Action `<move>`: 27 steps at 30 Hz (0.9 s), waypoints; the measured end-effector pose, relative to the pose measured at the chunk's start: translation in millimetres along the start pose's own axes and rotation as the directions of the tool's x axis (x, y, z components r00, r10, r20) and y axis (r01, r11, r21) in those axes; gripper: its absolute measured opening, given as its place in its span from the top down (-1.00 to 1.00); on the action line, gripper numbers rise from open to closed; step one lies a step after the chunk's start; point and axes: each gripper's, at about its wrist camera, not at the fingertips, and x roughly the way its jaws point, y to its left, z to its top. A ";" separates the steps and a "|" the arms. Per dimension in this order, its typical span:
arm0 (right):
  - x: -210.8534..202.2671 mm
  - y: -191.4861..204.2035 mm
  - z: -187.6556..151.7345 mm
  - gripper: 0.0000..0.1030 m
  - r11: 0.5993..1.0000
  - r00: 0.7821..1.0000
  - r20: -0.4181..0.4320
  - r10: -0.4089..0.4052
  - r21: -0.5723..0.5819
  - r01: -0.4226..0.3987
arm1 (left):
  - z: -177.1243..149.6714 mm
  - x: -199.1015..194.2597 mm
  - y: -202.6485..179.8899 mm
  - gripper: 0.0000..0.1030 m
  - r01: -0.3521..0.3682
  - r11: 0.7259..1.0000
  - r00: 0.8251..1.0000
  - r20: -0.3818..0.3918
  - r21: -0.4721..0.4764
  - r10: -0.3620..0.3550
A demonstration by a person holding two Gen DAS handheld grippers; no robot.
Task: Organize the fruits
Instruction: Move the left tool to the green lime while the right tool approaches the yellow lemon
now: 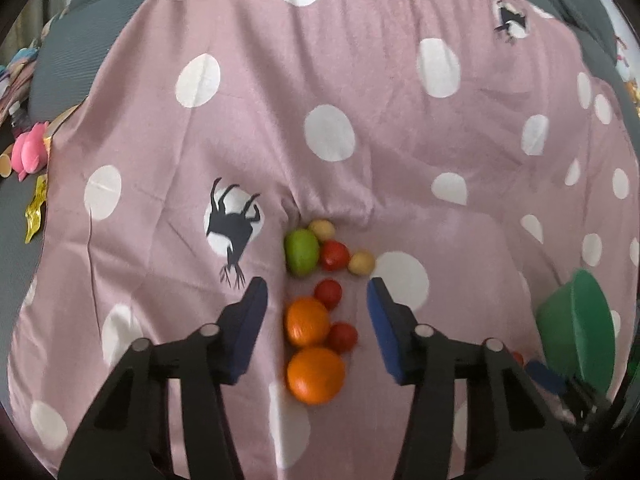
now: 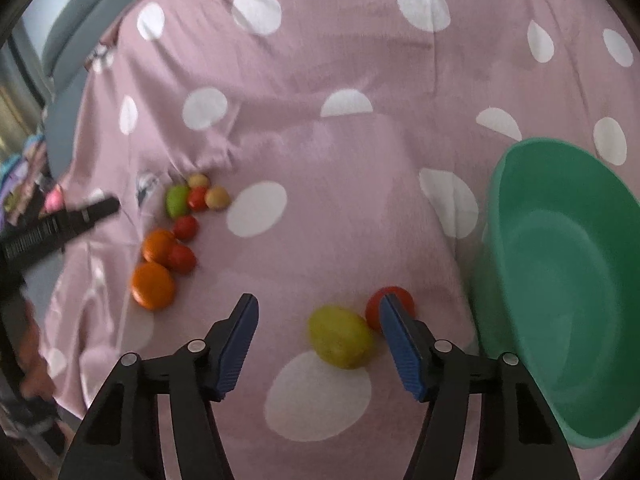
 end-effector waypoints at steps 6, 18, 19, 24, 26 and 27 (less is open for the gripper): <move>10.5 2.6 -3.9 -0.27 0.998 0.998 -0.035 -0.046 -0.037 0.045 | 22.9 39.6 9.1 0.27 0.021 0.999 0.995 -0.092 -0.044 -0.025; 22.9 1.7 -14.6 0.05 0.997 0.992 -0.108 -0.066 -0.056 0.061 | 39.3 86.4 13.9 0.51 0.045 0.993 0.985 -0.163 -0.109 -0.063; 24.3 2.0 -14.6 0.05 0.996 0.991 -0.112 -0.068 -0.062 0.061 | 39.2 89.9 14.2 0.52 0.044 0.992 0.982 -0.176 -0.115 -0.064; 23.6 3.6 -12.7 0.16 0.996 0.993 -0.101 -0.061 -0.064 0.055 | 42.2 98.1 12.0 0.55 -0.002 0.996 0.984 -0.176 -0.094 -0.015; 23.7 6.0 -12.9 0.16 0.997 0.994 -0.098 -0.052 -0.069 0.045 | 41.1 100.9 8.8 0.55 -0.035 0.997 0.983 -0.182 -0.070 0.021; 24.3 7.1 -12.5 0.16 0.997 0.994 -0.097 -0.048 -0.070 0.041 | 40.8 101.0 5.7 0.55 -0.048 0.997 0.983 -0.179 -0.053 0.037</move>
